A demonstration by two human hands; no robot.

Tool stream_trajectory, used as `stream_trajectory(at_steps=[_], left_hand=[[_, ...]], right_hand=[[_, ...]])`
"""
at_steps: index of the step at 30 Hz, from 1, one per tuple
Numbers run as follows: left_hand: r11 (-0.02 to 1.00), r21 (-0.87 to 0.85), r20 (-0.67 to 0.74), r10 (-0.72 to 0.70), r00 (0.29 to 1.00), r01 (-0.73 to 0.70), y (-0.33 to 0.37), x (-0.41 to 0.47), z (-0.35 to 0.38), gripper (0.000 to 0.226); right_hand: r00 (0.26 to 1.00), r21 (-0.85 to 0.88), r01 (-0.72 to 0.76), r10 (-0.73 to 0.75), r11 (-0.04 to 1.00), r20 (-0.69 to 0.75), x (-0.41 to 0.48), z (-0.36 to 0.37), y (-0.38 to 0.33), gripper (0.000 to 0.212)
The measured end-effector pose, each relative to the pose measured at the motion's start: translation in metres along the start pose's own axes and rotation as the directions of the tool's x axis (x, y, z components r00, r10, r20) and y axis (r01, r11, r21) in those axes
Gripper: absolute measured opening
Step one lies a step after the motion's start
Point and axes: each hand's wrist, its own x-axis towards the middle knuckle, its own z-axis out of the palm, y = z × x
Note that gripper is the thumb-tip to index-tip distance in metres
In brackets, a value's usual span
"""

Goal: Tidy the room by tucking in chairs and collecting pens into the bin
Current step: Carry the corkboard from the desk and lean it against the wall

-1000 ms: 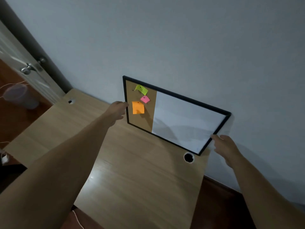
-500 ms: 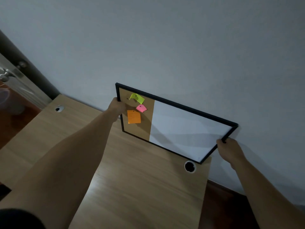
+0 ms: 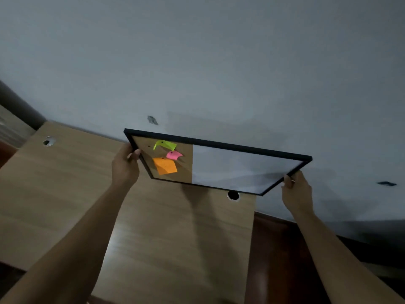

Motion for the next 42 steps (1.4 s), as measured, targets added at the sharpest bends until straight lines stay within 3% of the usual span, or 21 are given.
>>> stream_trajectory(at_steps=[9,17,22,28,37,42], left_hand=[[0.988,0.009,0.152,0.152,0.977,-0.155,0.053,-0.071,0.019,0.019],[0.979,-0.060,0.333,0.206,0.920,-0.197,0.100,-0.119,0.070,0.013],[0.972,-0.030,0.348,0.230,0.909,-0.234,0.148,-0.158,0.105,0.022],[0.970,0.002,0.310,0.230,0.922,-0.243,0.204,-0.221,0.165,0.011],[0.984,-0.077,0.323,0.175,0.930,-0.158,0.266,-0.300,0.257,0.013],[0.988,-0.081,0.362,0.154,0.919,-0.134,0.299,-0.319,0.294,0.013]], right_hand=[[0.956,0.049,-0.164,0.171,0.985,-0.238,-0.089,-0.082,0.058,0.013],[0.898,0.212,-0.179,0.248,0.961,-0.364,-0.160,-0.168,0.119,0.017],[0.894,0.224,-0.166,0.242,0.961,-0.378,-0.164,-0.228,0.168,0.022],[0.932,0.160,-0.093,0.142,0.983,-0.333,-0.139,-0.295,0.231,0.031],[0.947,0.423,0.003,0.134,0.906,-0.292,-0.095,-0.389,0.308,0.043],[0.933,0.479,0.023,0.154,0.878,-0.326,-0.072,-0.419,0.335,0.036]])
